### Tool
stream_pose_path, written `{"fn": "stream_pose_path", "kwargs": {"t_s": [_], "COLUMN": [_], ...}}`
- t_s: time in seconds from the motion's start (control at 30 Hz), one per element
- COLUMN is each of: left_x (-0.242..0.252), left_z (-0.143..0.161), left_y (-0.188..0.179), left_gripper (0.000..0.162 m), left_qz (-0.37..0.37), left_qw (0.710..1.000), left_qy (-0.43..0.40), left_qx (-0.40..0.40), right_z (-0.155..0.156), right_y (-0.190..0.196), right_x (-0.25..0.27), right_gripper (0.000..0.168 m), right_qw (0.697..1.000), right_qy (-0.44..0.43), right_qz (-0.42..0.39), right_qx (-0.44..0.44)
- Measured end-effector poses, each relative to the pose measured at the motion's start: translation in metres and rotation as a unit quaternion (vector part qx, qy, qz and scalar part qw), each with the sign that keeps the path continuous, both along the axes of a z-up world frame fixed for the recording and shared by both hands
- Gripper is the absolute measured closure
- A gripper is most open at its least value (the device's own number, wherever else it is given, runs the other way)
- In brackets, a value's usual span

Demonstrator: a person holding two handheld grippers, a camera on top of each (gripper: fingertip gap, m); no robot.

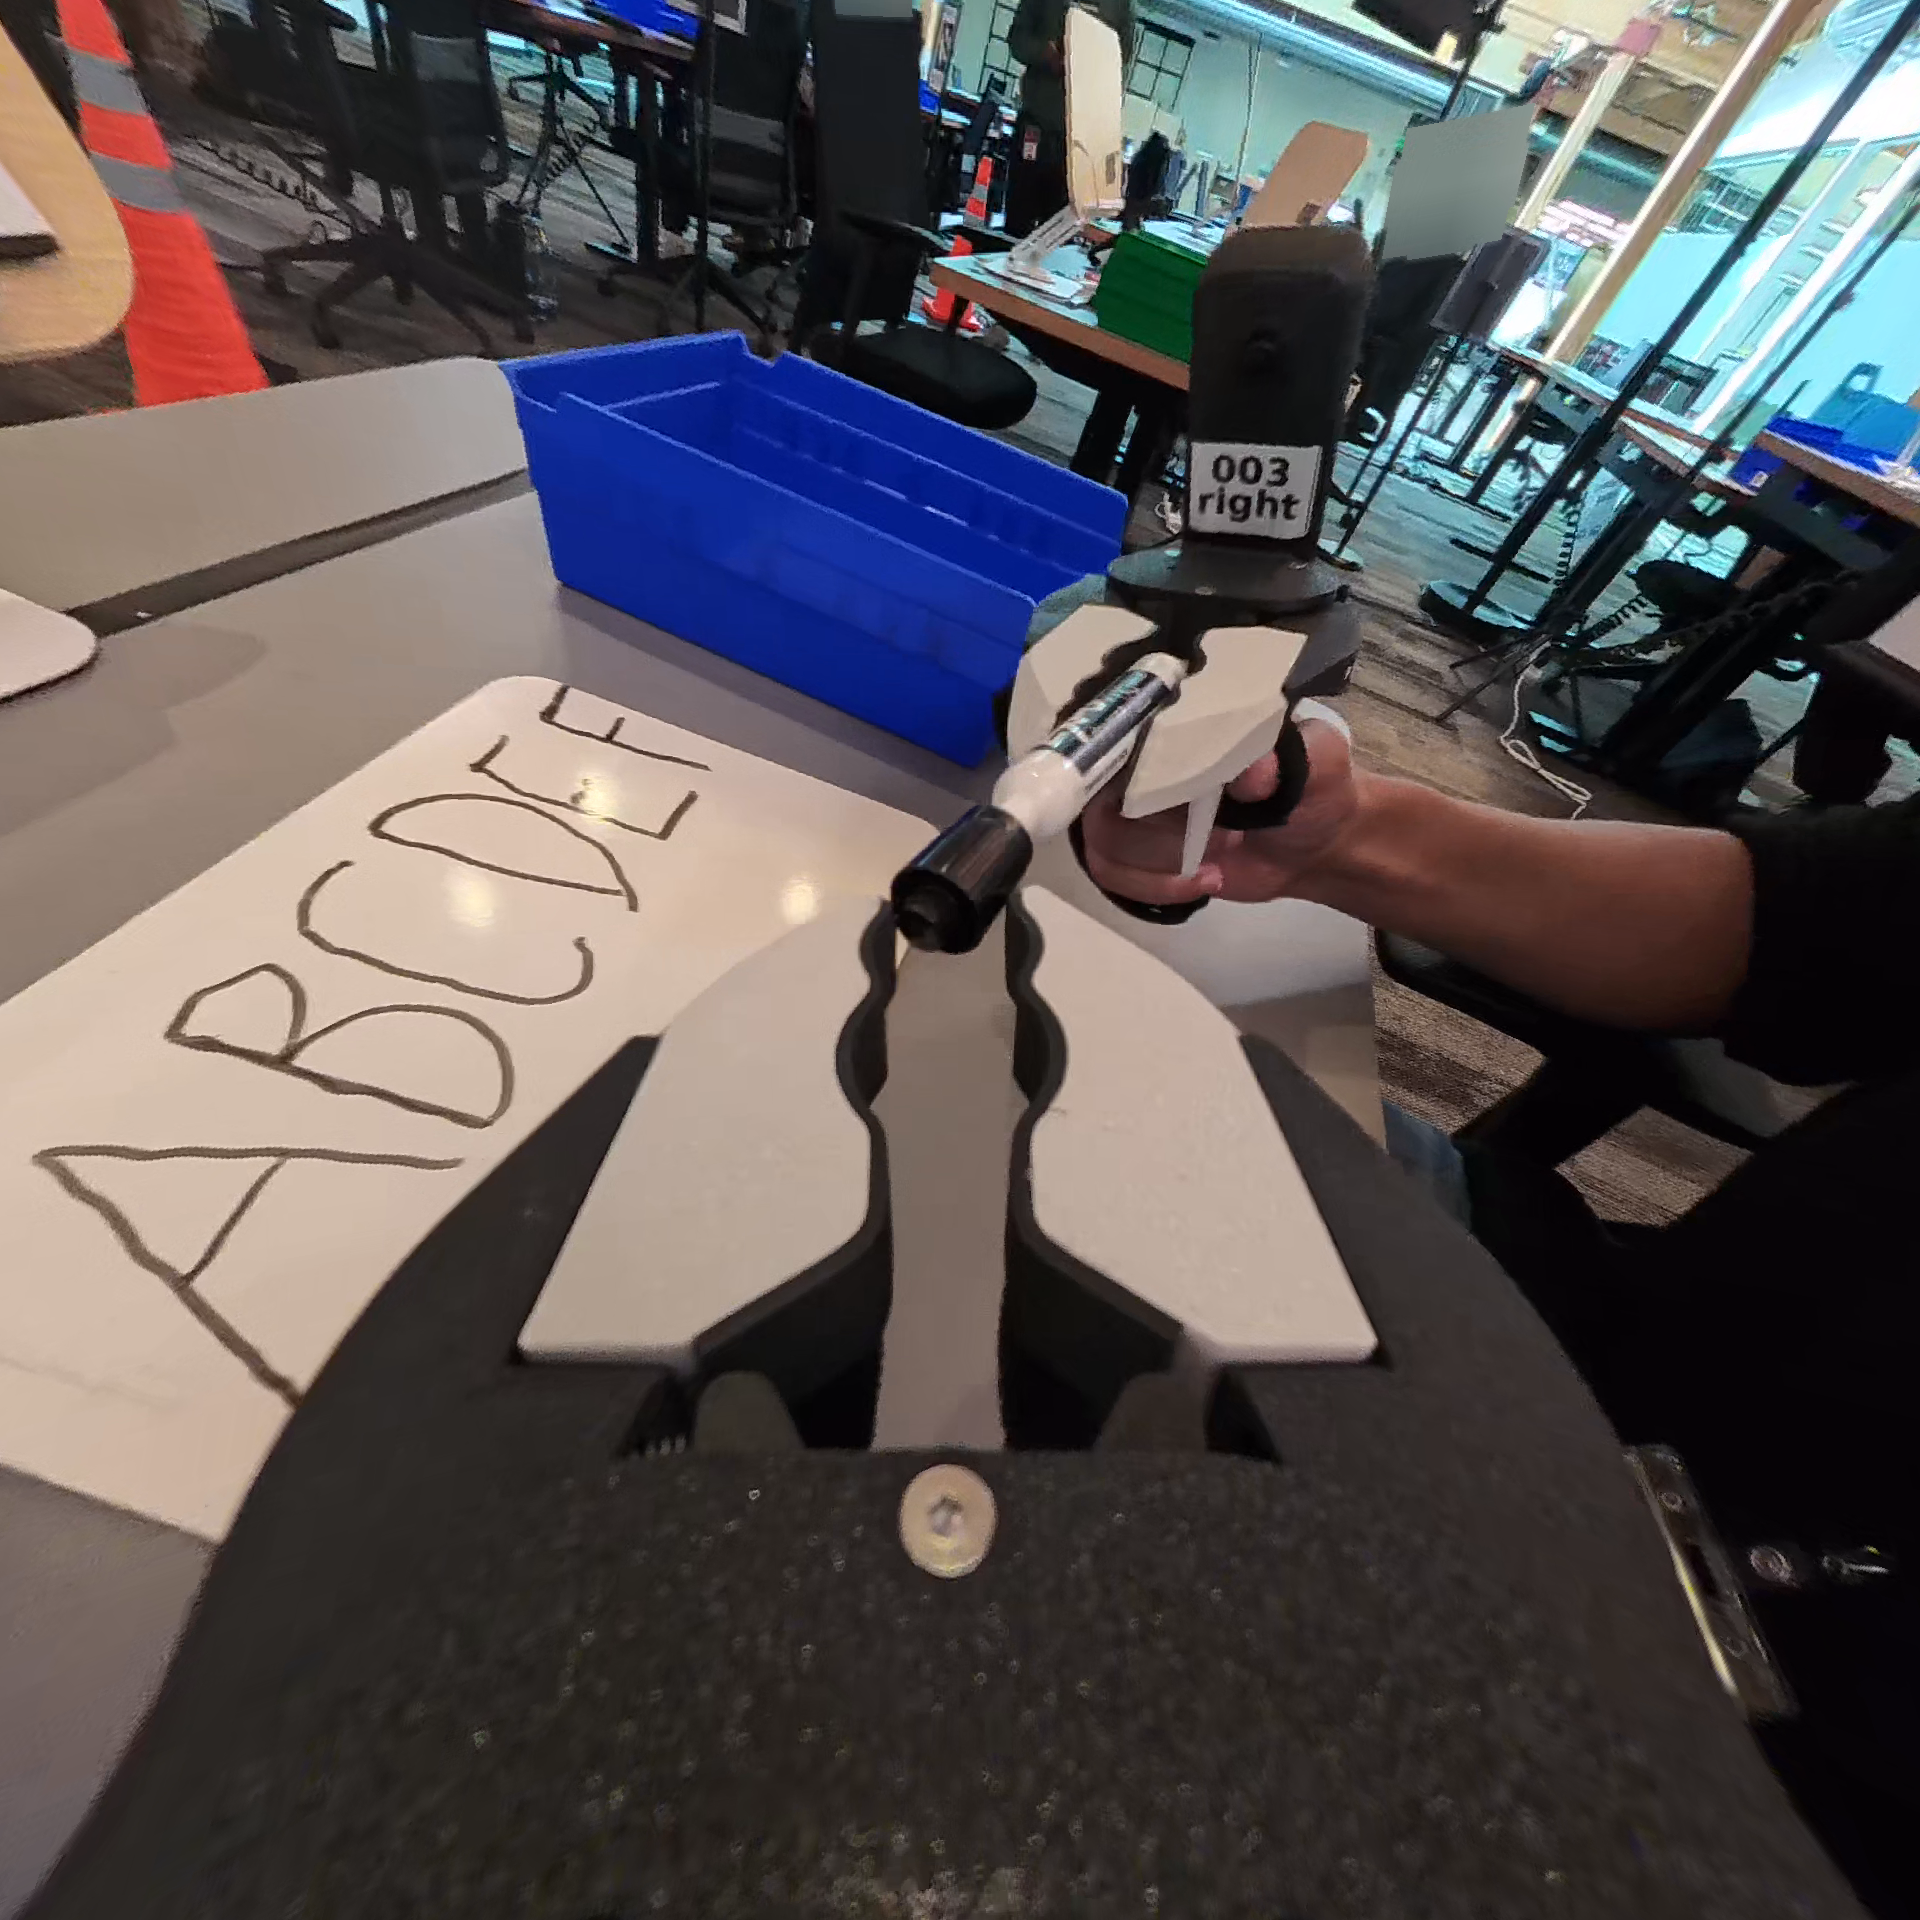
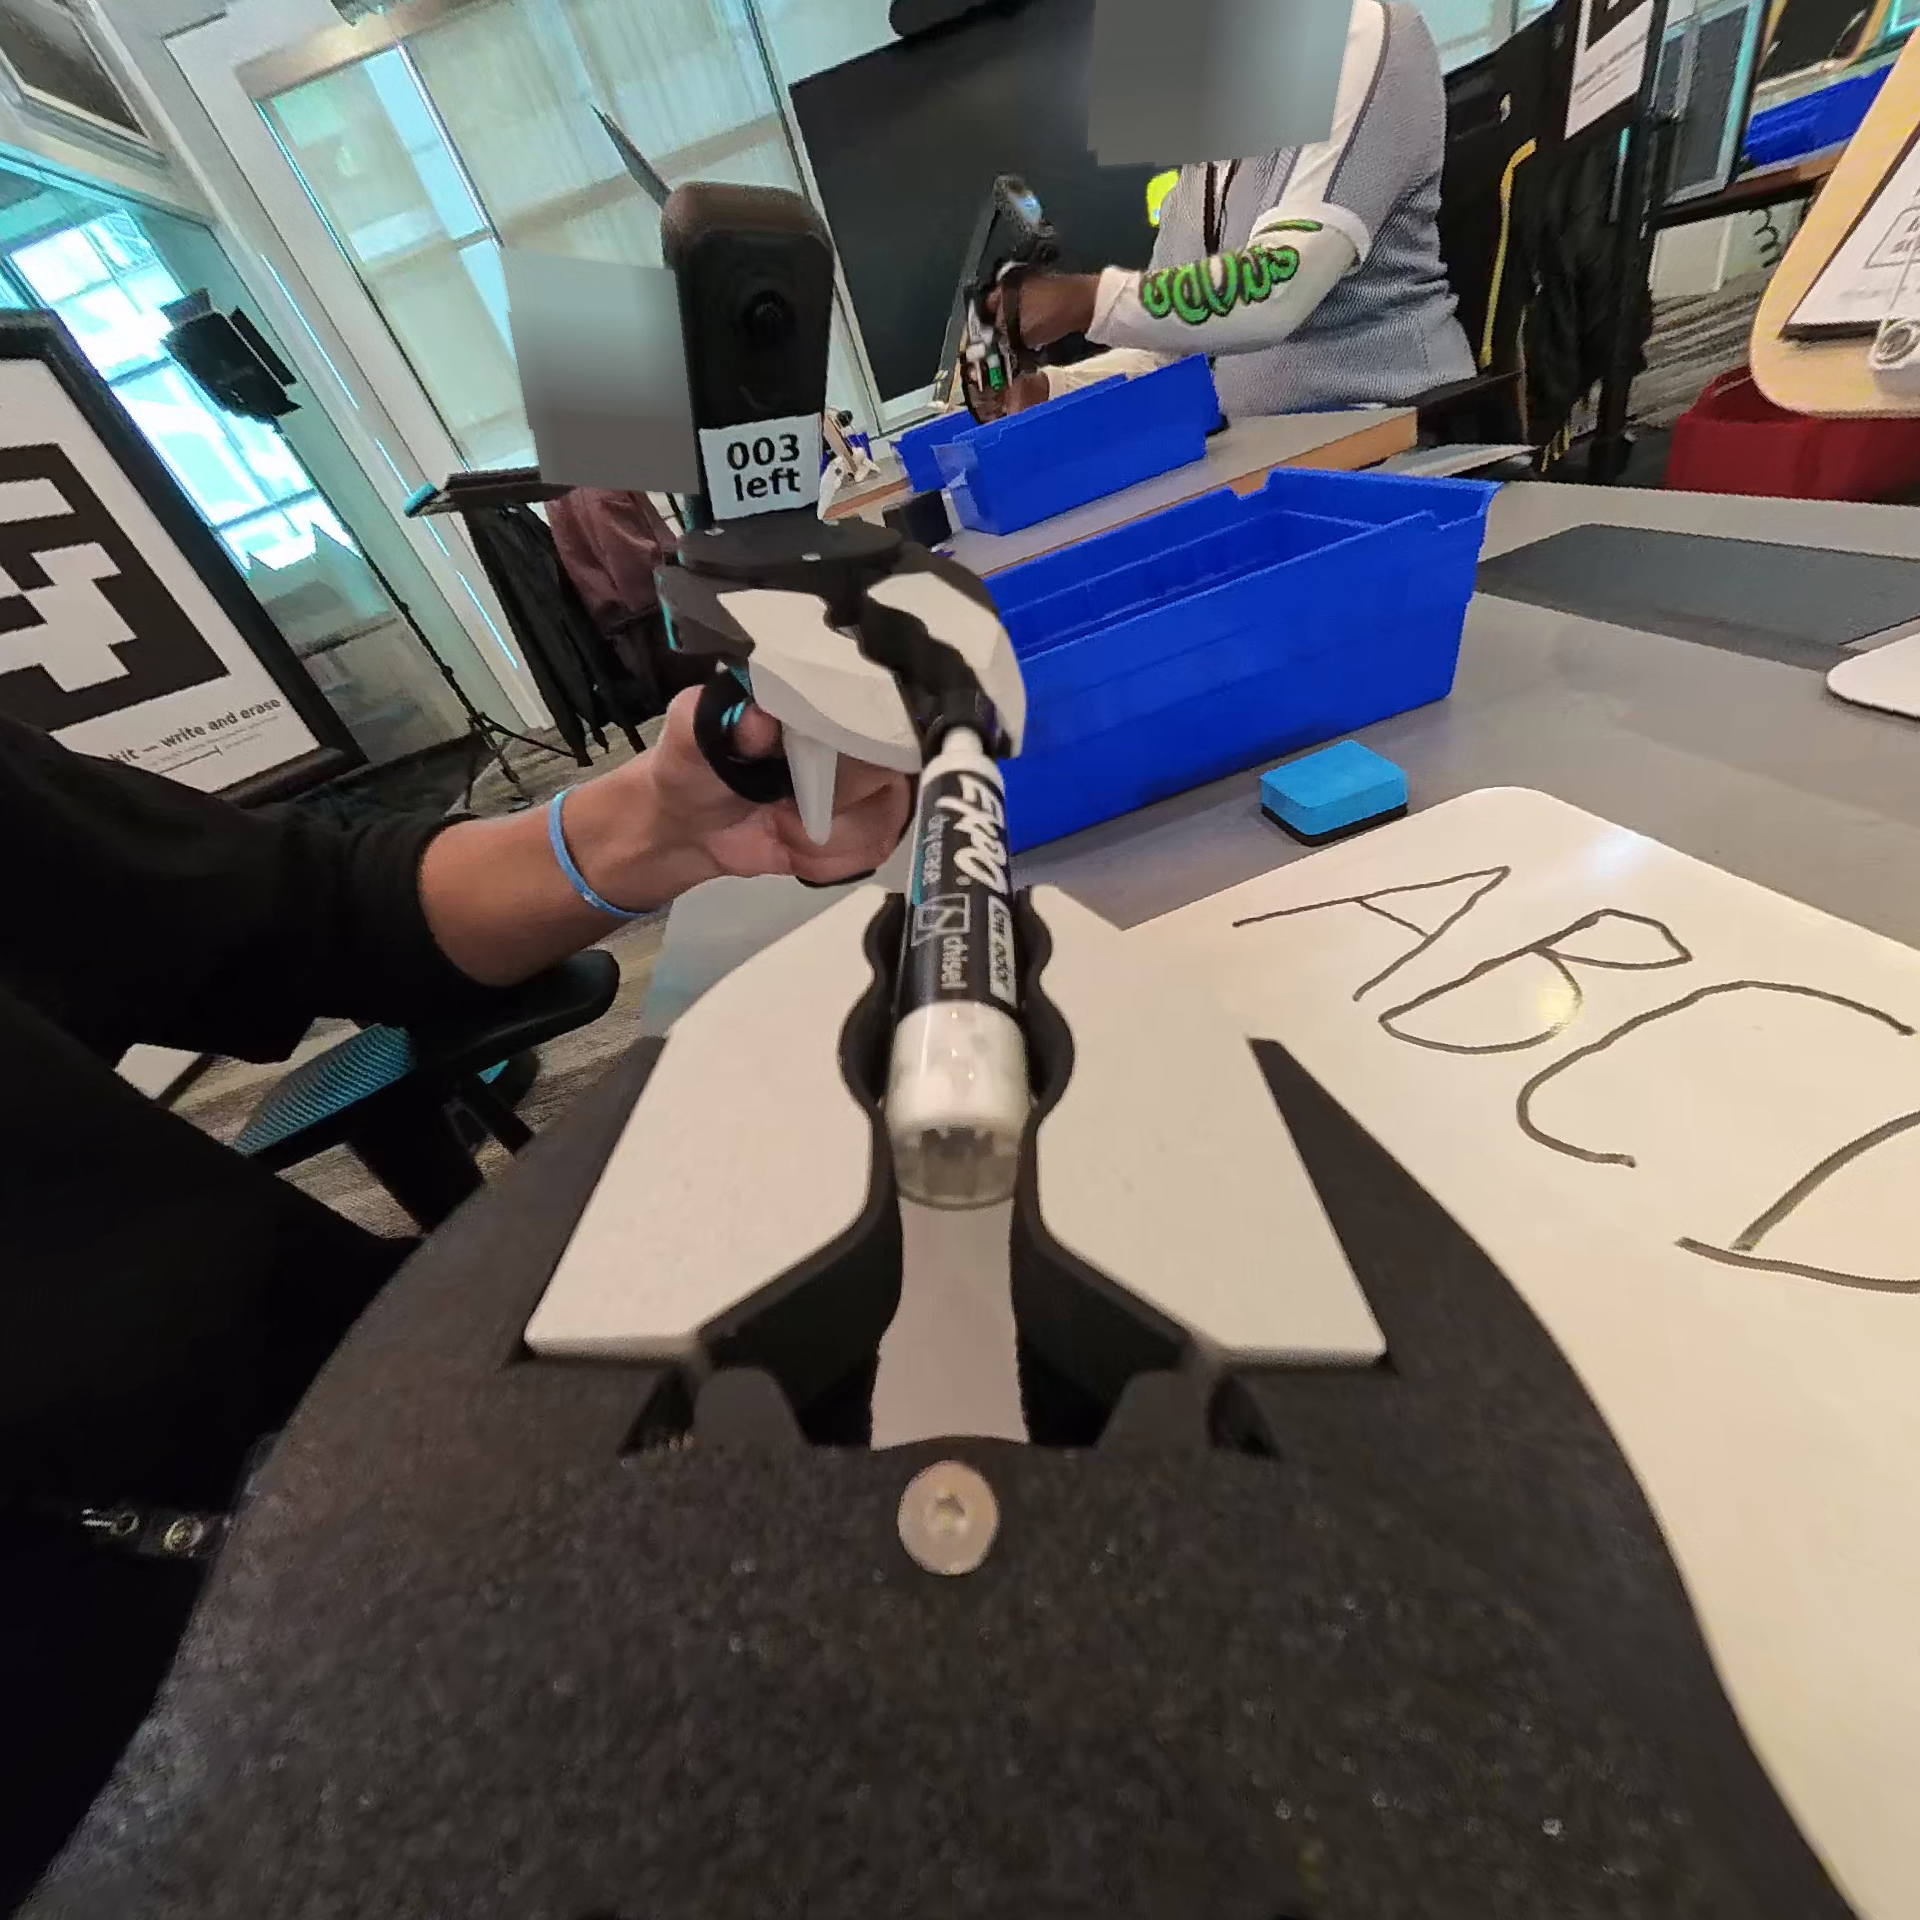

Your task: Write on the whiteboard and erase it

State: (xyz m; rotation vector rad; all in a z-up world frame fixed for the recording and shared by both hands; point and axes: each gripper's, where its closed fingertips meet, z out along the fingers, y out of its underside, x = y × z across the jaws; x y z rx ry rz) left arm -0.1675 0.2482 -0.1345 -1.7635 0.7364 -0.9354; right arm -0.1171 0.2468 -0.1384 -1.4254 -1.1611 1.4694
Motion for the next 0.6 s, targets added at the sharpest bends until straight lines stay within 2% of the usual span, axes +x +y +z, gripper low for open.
{"fn": "stream_pose_path", "kwargs": {"t_s": [0.23, 0.37, 0.6], "left_x": [0.009, 0.012, 0.014], "left_z": [-0.008, -0.021, -0.035], "left_y": [-0.003, -0.008, -0.006], "left_gripper": [0.143, 0.143, 0.143], "left_qz": [-0.004, -0.024, -0.012], "left_qw": [1.0, 0.999, 0.999], "left_qy": [-0.015, 0.037, 0.046], "left_qx": [-0.001, 0.001, -0.013], "right_z": [-0.009, -0.017, -0.029], "right_y": [-0.003, -0.006, -0.004], "right_x": [0.001, 0.004, 0.005], "right_gripper": [0.149, 0.149, 0.149], "right_qw": [0.999, 0.999, 0.998], "right_qy": [0.001, -0.028, -0.051], "right_qz": [0.019, 0.033, 0.024], "right_qx": [-0.03, -0.021, -0.019]}}
